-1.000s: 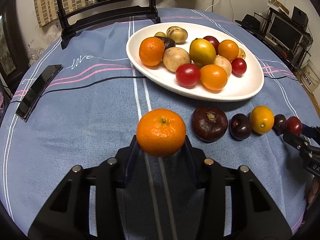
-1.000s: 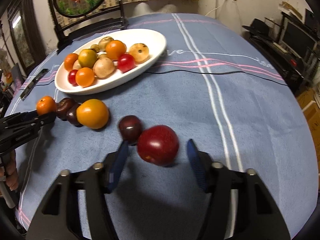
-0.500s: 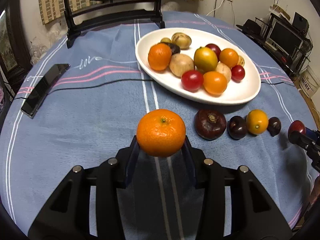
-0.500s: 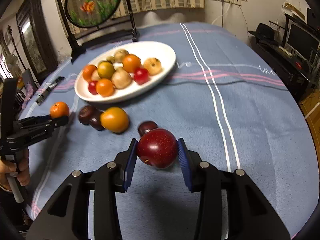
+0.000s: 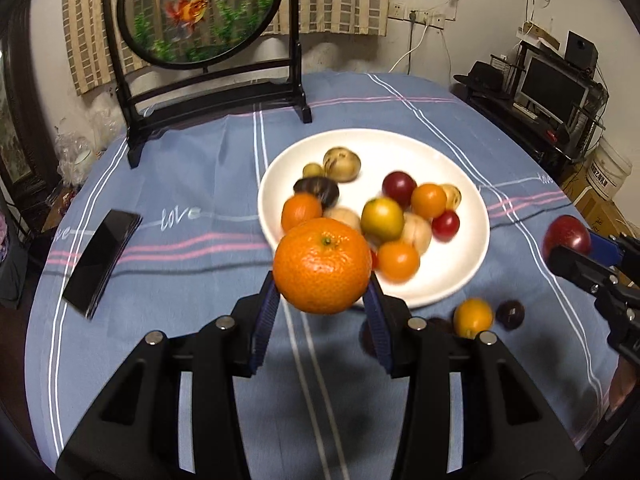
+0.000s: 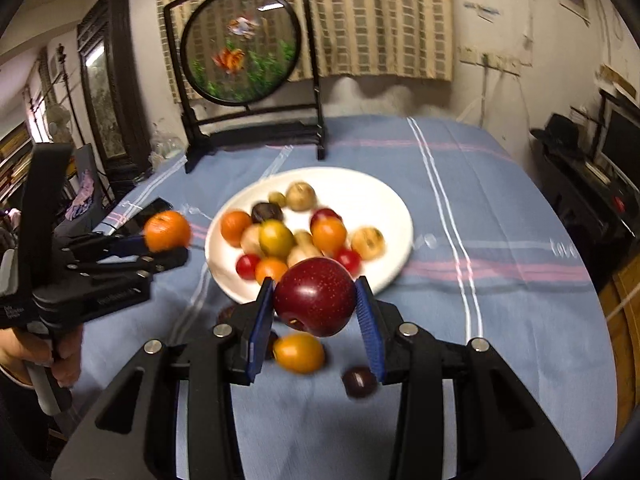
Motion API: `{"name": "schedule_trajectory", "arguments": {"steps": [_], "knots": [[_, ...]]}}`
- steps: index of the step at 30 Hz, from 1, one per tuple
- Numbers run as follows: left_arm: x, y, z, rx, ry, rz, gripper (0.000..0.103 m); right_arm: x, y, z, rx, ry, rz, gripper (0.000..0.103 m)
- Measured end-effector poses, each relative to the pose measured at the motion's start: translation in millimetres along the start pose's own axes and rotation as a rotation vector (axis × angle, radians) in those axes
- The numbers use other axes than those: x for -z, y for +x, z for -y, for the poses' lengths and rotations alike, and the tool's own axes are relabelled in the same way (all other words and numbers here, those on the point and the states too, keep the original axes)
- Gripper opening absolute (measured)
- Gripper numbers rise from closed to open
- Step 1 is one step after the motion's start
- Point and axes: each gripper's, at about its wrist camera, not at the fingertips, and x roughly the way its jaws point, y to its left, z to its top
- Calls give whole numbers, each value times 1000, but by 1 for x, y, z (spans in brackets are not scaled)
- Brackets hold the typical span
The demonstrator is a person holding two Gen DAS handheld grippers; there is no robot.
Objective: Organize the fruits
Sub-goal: 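Carry tangerine and red plum onto the white plate and open both tools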
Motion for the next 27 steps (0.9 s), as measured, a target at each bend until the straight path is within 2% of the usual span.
{"name": "schedule_trajectory", "arguments": {"steps": [5, 16, 22, 27], "knots": [[-26, 24, 2, 10, -7, -29, 43, -23, 27, 0, -33, 24, 4, 41], [-57, 82, 7, -7, 3, -83, 44, -66, 115, 21, -44, 154, -92, 41], [-59, 95, 10, -33, 31, -70, 45, -64, 149, 29, -114, 248, -176, 42], [-59, 91, 9, -15, 11, -63, 47, -60, 143, 28, -145, 266, -160, 43]]}}
